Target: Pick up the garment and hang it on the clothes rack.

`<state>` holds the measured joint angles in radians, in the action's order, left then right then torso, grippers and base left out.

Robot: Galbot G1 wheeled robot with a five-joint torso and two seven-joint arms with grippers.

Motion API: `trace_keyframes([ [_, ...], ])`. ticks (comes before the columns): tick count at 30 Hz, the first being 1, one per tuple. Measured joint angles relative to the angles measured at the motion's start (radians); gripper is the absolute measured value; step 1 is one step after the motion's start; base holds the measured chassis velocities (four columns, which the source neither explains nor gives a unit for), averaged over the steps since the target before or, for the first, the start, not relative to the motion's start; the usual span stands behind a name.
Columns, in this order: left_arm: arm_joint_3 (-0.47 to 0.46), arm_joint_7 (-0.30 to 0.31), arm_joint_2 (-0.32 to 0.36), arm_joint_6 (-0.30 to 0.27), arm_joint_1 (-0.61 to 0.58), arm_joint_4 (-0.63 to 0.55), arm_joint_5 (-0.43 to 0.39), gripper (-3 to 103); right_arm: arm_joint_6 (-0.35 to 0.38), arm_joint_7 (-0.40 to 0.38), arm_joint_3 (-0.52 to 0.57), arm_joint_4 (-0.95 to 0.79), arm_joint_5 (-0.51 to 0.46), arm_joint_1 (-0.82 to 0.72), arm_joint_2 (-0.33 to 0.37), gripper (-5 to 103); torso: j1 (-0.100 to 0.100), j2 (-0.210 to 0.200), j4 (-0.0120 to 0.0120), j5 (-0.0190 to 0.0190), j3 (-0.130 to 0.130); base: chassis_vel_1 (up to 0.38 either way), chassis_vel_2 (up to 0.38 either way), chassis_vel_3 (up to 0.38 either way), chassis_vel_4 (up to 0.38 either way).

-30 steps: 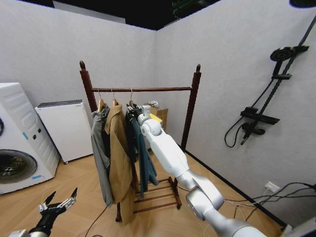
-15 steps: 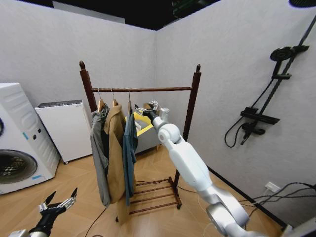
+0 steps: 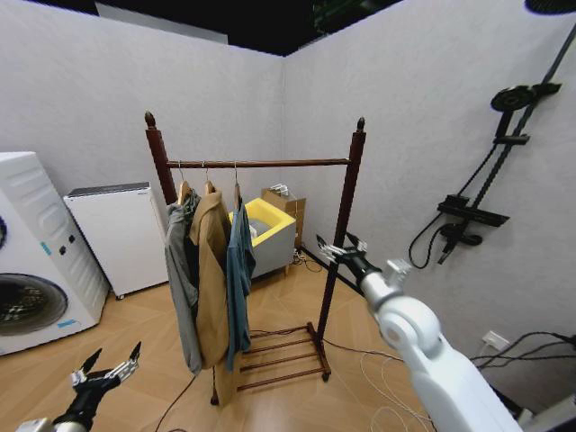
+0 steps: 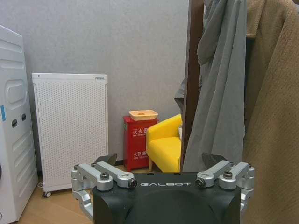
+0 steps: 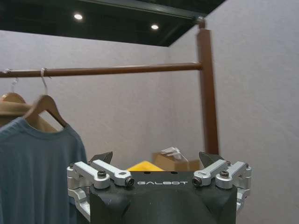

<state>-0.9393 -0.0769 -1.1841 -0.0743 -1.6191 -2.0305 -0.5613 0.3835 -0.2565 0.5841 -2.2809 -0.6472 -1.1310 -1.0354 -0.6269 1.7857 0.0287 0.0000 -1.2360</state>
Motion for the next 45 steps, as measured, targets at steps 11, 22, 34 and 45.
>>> trace_keyframes([
  [11,0.000,0.000,0.000,0.000,0.000,0.000,0.000,100,-0.259,0.089,0.240,-0.044,0.203,-0.544,-0.323,100,0.000,0.000,0.0001,-0.0003,0.000,0.000,0.000,0.000,0.000],
  [22,0.000,0.000,0.000,0.000,0.000,0.000,0.000,100,-0.541,0.117,0.300,0.005,0.352,-0.749,-0.460,100,0.000,0.000,0.0001,-0.0003,0.000,0.000,0.000,0.000,0.000],
  [34,0.000,0.000,0.000,0.000,0.000,0.000,0.000,100,-0.552,0.114,0.240,-0.017,0.430,-0.755,-0.502,100,0.000,0.000,-0.0002,-0.0001,0.000,0.000,0.000,0.000,0.000],
  [45,0.000,0.000,0.000,0.000,0.000,0.000,0.000,100,-0.534,0.056,0.228,0.007,0.447,-0.707,-0.522,100,0.000,0.000,0.0000,0.0000,0.000,-0.045,-0.039,-0.047,-0.042],
])
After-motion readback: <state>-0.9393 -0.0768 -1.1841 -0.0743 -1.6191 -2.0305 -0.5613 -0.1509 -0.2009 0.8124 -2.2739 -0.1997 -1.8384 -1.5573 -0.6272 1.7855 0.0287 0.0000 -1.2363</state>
